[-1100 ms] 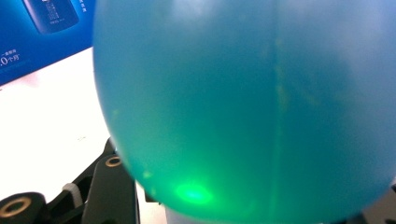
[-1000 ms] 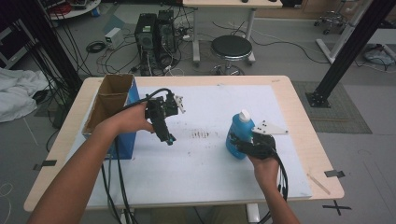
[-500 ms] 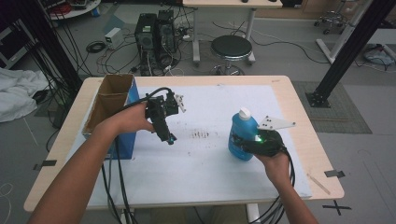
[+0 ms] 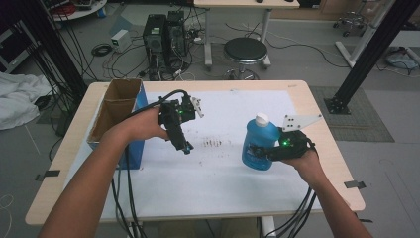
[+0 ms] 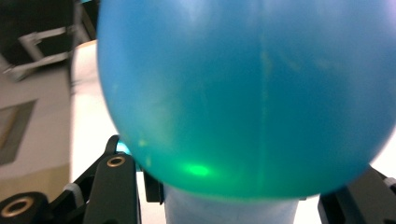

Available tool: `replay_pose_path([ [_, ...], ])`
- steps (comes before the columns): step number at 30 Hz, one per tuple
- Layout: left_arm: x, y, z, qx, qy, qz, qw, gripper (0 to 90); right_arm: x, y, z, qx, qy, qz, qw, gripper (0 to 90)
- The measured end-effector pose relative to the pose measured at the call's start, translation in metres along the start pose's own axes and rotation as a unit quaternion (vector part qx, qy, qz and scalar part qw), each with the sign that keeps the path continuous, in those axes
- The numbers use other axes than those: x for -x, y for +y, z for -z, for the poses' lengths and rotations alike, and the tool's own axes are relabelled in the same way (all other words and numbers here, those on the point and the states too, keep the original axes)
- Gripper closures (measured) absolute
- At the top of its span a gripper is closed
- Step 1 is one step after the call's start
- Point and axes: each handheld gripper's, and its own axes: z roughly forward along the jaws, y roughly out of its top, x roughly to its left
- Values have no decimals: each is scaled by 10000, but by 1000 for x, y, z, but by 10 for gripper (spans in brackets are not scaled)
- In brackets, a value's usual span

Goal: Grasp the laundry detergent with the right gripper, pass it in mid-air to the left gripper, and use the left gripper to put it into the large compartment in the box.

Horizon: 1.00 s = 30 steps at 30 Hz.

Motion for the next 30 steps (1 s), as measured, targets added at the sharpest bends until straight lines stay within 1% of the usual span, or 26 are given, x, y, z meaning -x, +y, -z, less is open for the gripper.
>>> replay_pose_path([
  [1,1,1,1,17,-1,-12,10000,36,0,0,0,0,0,0,10000,446],
  [2,3,2,2,28,-1,-23,10000,37,0,2,0,-41,115,82,9999,446],
  [3,4,3,2,30,-6,-56,10000,36,1,5,0,-95,336,203,9992,446],
  [4,5,4,2,34,-8,-37,10000,36,1,5,0,-95,336,203,9992,446],
  [7,9,7,5,-22,-24,-118,9999,36,0,7,-1,-187,540,311,9979,446],
  [9,10,8,7,25,-40,-120,9999,36,0,6,-2,-224,593,355,9974,446],
  [13,14,13,10,-49,-98,-211,9997,37,-2,7,-7,-245,768,398,9960,447],
  [14,14,14,11,-21,-128,-173,9998,36,-3,8,-9,-226,809,412,9956,447],
  [17,16,18,14,40,-154,-166,9997,36,-3,9,-14,-206,935,414,9945,447],
  [23,19,27,17,20,-197,-279,9994,36,-6,13,-24,-232,1182,498,9915,447],
  [28,22,36,20,24,-289,-360,9989,37,-8,16,-27,-202,1269,582,9900,447],
  [30,23,39,21,16,-317,-341,9989,37,-9,18,-27,-199,1246,640,9899,447],
])
